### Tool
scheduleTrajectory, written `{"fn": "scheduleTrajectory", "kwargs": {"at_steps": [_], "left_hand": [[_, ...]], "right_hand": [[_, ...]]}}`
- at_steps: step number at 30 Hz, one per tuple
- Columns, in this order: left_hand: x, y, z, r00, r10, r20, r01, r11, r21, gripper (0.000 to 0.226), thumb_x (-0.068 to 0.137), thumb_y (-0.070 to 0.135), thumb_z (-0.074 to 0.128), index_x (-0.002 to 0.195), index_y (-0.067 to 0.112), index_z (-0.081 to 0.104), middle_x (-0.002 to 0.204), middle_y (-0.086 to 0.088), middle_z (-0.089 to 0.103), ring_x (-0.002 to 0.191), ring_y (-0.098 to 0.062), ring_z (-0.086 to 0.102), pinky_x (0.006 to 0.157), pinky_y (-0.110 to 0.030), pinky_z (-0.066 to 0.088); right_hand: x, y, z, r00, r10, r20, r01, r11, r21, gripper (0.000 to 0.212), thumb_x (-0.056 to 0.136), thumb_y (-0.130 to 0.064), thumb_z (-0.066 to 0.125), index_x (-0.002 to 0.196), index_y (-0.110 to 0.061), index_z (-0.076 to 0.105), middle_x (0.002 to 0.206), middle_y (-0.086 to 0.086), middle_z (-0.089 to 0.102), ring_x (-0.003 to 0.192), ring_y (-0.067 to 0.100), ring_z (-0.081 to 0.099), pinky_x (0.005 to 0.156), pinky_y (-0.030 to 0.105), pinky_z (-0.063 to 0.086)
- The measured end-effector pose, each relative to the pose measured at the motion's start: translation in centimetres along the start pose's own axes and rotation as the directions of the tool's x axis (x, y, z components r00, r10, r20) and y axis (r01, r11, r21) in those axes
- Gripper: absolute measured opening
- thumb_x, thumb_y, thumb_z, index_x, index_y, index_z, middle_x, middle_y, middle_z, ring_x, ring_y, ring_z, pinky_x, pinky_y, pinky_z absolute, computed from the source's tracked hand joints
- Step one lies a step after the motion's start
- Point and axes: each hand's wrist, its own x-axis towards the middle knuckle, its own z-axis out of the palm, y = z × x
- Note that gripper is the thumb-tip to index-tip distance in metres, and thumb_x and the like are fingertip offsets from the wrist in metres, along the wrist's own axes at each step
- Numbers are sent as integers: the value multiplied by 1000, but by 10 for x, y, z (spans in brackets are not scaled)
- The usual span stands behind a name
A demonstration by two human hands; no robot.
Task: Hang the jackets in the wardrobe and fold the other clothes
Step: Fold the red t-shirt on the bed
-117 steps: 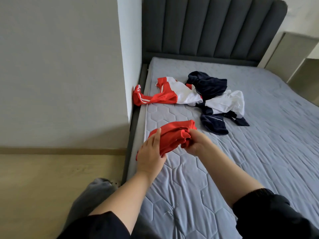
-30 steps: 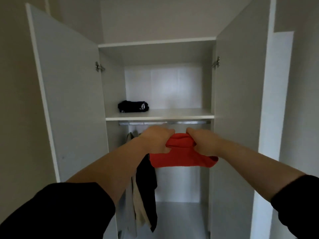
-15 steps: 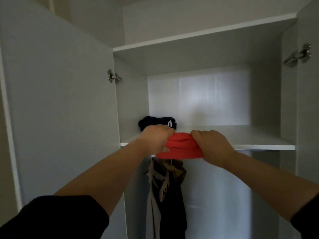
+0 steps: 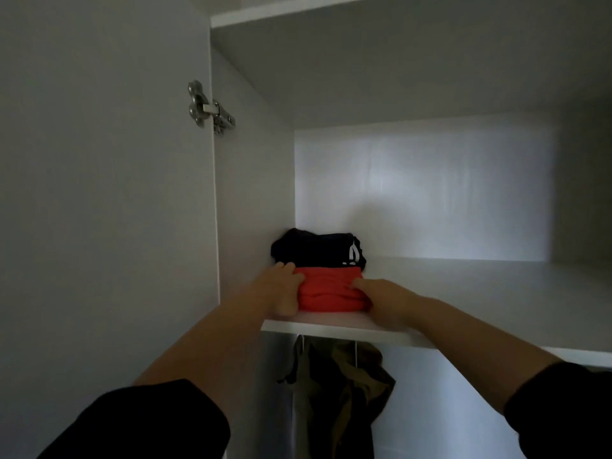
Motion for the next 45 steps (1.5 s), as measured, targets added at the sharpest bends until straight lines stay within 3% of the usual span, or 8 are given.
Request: {"fn": "scheduleTrajectory", "kwargs": {"at_steps": [3, 11, 16, 20, 22, 26, 35, 45], "left_hand": [[33, -13, -5, 980, -127, 155, 176, 914, -366, 49, 100, 33, 30, 139, 5, 41, 145, -13, 38, 130, -28, 39, 105, -29, 30], [81, -40, 36, 985, -133, 109, 161, 935, -316, 51, 103, 37, 14, 151, 21, 15, 158, -7, 15, 144, -25, 17, 117, -39, 13], [95, -47, 47, 984, -153, 89, 174, 931, -321, 51, 101, 40, 14, 150, 27, 16, 158, -3, 17, 143, -27, 18, 117, -44, 13], [87, -41, 52, 976, -218, 0, 208, 929, -305, 50, 100, 40, 16, 148, 29, 22, 153, -2, 29, 139, -30, 24, 114, -47, 16], [82, -37, 55, 972, -230, -56, 204, 934, -294, 49, 100, 40, 17, 146, 28, 28, 149, -2, 36, 135, -29, 29, 110, -47, 19], [81, -34, 56, 954, -277, -118, 241, 938, -250, 47, 99, 41, 18, 137, 24, 41, 139, -4, 47, 127, -28, 38, 107, -45, 25], [63, -21, 51, 928, -297, -226, 219, 923, -315, 50, 98, 45, 27, 138, 17, 42, 142, -9, 44, 131, -28, 35, 110, -46, 18], [-6, 104, 4, 890, 98, -446, -277, 893, -356, 51, 98, 38, 36, 142, 14, 34, 140, -8, 44, 128, -25, 38, 105, -39, 31]], "right_hand": [[30, 4, 0, 1000, 14, -4, -14, 999, 30, 49, 90, -3, 45, 137, -17, 41, 132, 11, 50, 112, 25, 51, 80, 17, 32], [76, -28, 27, 995, 53, -82, -63, 991, -121, 35, 94, -10, 43, 129, -7, 38, 120, 17, 54, 106, 30, 55, 82, 32, 40], [91, -27, 14, 973, 160, 164, -156, 987, -39, 31, 93, -10, 43, 123, -4, 38, 108, 16, 51, 94, 26, 53, 74, 28, 38], [115, -25, 1, 880, 340, -332, -267, 932, 246, 29, 96, -13, 38, 68, -15, 34, 81, 6, 52, 74, 21, 47, 65, 27, 35], [121, -23, 11, 848, 351, -397, -241, 923, 300, 22, 100, -21, 35, 85, -9, 44, 99, 16, 60, 89, 27, 56, 72, 31, 38], [126, -19, 35, 961, 272, 51, -275, 924, 265, 44, 103, -36, 26, 124, -2, 44, 128, 21, 51, 115, 31, 50, 91, 29, 35], [102, -25, 27, 950, 309, -49, -295, 936, 192, 42, 103, -33, 29, 126, -1, 42, 127, 23, 52, 113, 33, 52, 89, 31, 37], [-84, -10, -19, 823, 522, -223, -546, 835, -62, 49, 101, -38, 31, 137, -5, 36, 140, 16, 43, 125, 33, 43, 103, 41, 36]]}}
